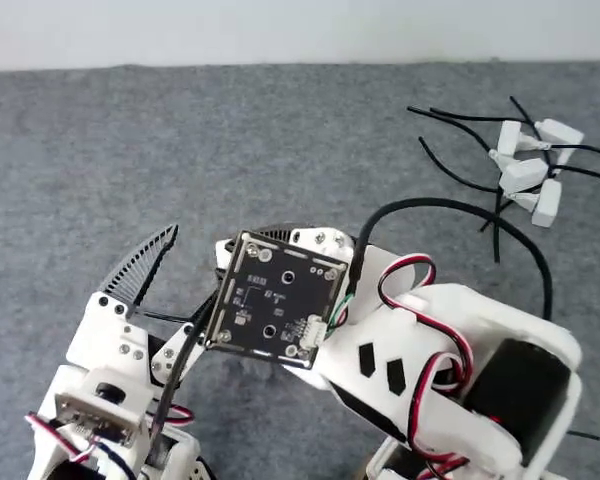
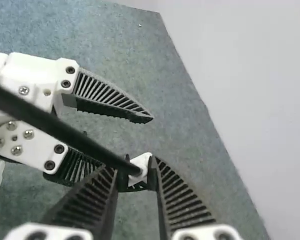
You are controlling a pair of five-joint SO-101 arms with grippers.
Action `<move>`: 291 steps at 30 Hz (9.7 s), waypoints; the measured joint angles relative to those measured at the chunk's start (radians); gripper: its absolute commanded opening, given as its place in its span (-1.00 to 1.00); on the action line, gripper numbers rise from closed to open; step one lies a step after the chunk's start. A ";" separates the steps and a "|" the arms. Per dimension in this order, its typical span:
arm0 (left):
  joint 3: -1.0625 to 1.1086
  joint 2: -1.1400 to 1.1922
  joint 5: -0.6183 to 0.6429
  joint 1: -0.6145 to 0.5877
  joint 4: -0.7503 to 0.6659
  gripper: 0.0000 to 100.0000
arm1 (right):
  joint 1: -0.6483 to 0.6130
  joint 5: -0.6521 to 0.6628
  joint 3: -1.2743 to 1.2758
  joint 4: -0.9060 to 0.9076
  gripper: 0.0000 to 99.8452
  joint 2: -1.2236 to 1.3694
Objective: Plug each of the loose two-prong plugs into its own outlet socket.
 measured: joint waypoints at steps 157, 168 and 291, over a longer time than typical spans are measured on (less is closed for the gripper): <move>0.516 0.002 -0.052 -0.813 0.075 -0.52 | 0.106 -0.146 1.510 -1.033 -0.98 -0.032; 0.516 0.002 -0.052 -0.813 0.075 -0.52 | 0.149 -0.133 1.531 -1.053 -0.98 -0.034; 0.080 0.000 -0.086 -0.485 0.505 -0.52 | 0.379 -0.038 1.237 0.023 -0.59 -1.300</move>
